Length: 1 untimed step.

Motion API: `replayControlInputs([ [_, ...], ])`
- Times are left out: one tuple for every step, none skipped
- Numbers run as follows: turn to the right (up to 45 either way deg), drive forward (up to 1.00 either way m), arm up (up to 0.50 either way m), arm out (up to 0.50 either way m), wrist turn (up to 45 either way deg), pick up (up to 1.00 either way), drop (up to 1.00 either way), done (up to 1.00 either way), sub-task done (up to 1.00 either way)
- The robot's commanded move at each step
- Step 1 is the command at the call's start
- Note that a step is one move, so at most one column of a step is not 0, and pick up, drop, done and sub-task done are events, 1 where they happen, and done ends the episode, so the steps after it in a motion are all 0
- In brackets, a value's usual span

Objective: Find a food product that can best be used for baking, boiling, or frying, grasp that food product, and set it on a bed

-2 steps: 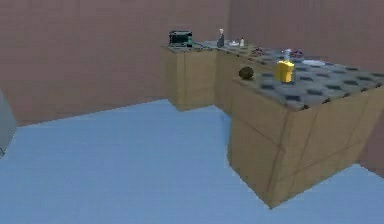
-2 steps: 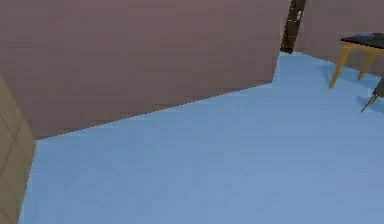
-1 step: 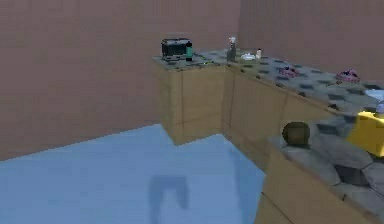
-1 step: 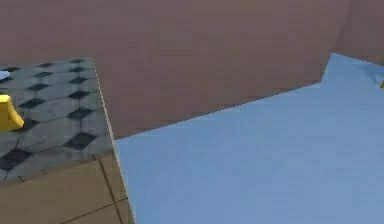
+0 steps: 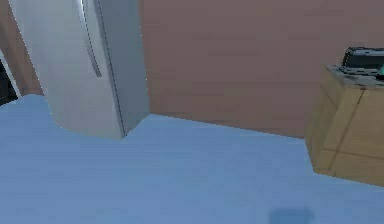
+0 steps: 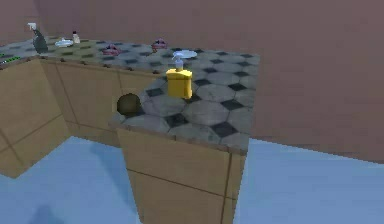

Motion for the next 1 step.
replayControlInputs([
  [-12.0,0.0,0.0,0.0,0.0,0.0,0.0,0.0,0.0],
])
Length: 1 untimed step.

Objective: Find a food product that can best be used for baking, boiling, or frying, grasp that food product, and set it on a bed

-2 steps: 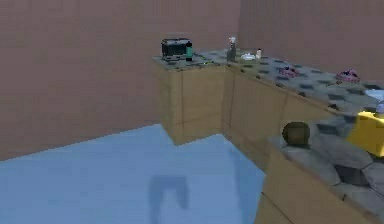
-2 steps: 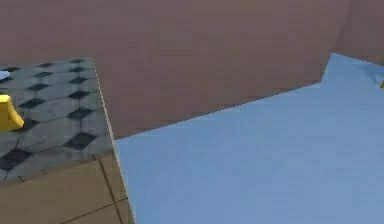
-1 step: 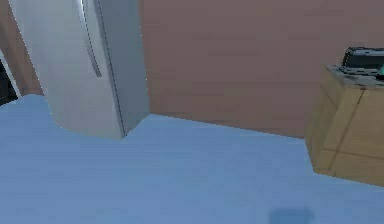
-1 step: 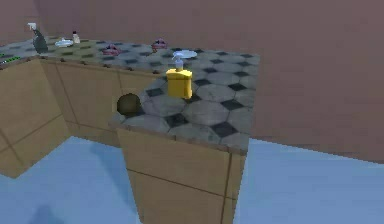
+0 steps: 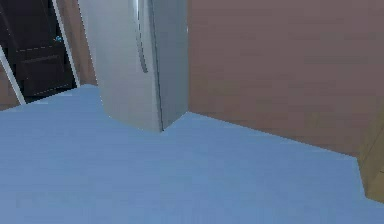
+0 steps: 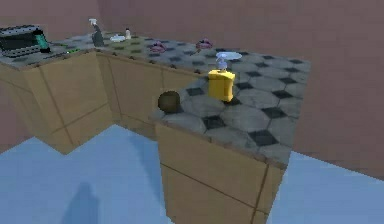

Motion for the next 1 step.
replayControlInputs([
  [0.0,0.0,0.5,0.0,0.0,0.0,0.0,0.0,0.0],
])
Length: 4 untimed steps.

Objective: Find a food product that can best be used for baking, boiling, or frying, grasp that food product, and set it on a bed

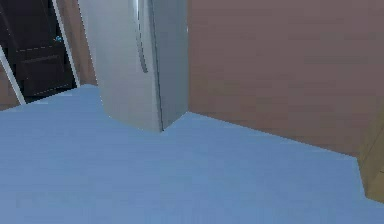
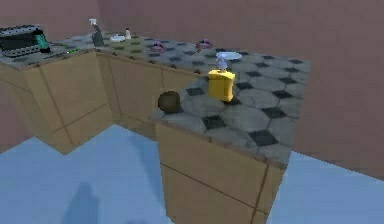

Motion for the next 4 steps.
replayControlInputs([
  [0.0,0.0,0.38,0.0,0.0,0.0,0.0,0.0,0.0],
  [0.0,0.0,0.0,0.48,0.0,0.0,0.0,0.0,0.0],
  [0.0,0.0,0.0,0.0,45.0,0.0,0.0,0.0,0.0],
  [0.0,0.0,0.0,0.0,45.0,0.0,0.0,0.0,0.0],
])
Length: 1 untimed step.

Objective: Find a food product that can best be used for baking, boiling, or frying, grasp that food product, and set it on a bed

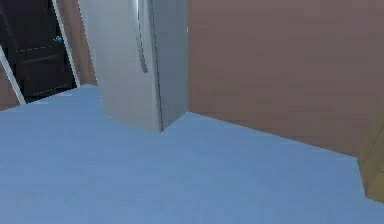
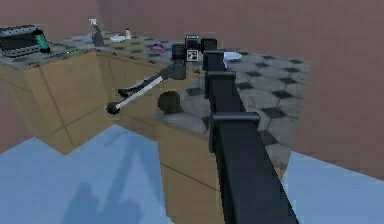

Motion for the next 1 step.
replayControlInputs([
  [0.0,0.0,0.0,0.0,45.0,0.0,0.0,0.0,0.0],
])
